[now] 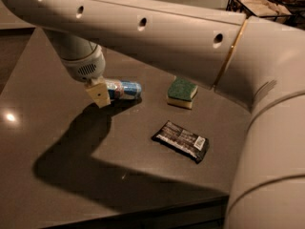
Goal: Knock redbull can over
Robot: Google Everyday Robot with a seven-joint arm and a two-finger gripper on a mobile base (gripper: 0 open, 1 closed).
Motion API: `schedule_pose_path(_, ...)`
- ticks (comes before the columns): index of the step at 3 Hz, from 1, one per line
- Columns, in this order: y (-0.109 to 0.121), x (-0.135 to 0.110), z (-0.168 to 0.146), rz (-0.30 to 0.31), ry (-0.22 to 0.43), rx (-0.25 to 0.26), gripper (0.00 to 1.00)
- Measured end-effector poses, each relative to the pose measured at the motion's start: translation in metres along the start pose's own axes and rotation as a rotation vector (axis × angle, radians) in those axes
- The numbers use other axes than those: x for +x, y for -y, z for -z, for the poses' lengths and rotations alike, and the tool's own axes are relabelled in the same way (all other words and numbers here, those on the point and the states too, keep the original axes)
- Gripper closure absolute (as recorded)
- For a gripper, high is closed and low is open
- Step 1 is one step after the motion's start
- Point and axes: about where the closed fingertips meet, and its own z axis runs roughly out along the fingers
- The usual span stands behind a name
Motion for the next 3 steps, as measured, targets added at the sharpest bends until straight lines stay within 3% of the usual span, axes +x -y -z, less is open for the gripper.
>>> schedule_pose_path(1, -0.0045, 0.0022, -0.0059, 0.021, -0.008, -0.007, 0.07)
schedule_pose_path(2, -0.0093, 0.0051, -0.0115, 0.032, -0.004, -0.021, 0.00)
schedule_pose_path(3, -0.0093, 0.0051, -0.0115, 0.032, -0.004, -0.021, 0.00)
